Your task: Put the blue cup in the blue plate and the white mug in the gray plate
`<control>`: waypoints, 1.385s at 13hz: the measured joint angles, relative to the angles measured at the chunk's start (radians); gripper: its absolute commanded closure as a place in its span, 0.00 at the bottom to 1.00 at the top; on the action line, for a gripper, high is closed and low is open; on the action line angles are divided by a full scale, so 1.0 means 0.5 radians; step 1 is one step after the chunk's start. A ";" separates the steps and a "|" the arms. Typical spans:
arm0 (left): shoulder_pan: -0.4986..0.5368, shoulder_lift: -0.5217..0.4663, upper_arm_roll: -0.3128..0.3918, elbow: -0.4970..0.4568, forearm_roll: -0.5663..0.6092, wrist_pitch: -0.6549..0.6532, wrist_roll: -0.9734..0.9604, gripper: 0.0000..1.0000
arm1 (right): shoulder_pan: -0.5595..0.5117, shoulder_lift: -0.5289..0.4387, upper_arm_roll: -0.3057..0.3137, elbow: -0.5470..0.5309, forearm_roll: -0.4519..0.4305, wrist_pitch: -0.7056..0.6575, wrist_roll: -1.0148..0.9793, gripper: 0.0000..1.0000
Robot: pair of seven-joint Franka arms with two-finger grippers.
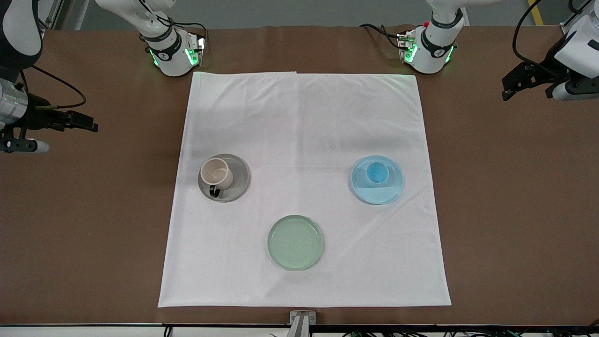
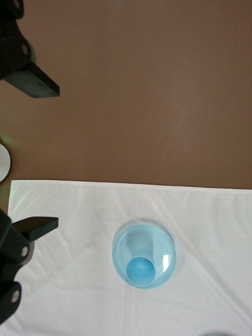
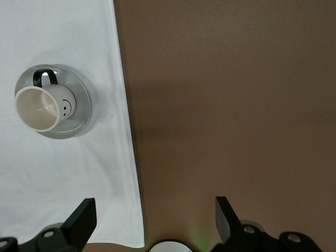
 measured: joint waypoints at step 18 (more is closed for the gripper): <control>0.002 0.074 0.005 0.081 0.000 0.014 0.000 0.00 | 0.000 -0.023 0.023 0.549 -0.026 -0.003 0.000 0.00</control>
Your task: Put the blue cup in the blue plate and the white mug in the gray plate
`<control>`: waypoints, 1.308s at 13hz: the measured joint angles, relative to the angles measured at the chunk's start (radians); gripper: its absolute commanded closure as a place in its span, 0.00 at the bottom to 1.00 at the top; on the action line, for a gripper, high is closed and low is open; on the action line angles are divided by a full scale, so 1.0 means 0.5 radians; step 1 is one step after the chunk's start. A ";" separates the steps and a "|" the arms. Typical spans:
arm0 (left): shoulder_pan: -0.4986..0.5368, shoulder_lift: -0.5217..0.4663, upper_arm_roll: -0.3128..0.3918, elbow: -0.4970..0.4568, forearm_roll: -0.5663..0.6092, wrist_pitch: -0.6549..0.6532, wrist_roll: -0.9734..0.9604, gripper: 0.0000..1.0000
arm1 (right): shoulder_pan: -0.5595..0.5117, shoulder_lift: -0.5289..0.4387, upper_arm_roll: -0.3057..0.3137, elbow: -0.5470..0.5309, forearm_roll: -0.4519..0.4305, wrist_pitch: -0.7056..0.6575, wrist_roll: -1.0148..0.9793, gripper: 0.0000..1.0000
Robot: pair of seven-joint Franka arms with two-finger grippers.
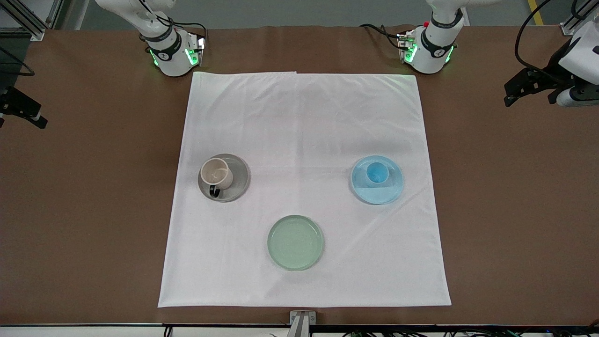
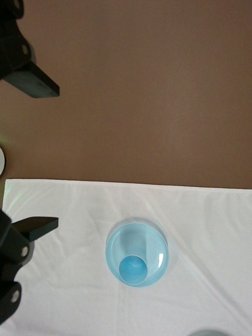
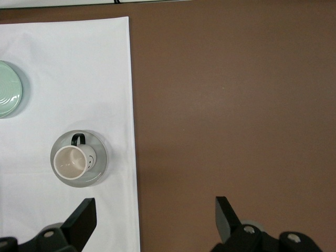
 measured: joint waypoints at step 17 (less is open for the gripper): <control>-0.004 0.009 -0.005 0.035 -0.003 -0.005 0.001 0.00 | 0.001 0.004 0.015 0.011 -0.003 0.000 0.000 0.00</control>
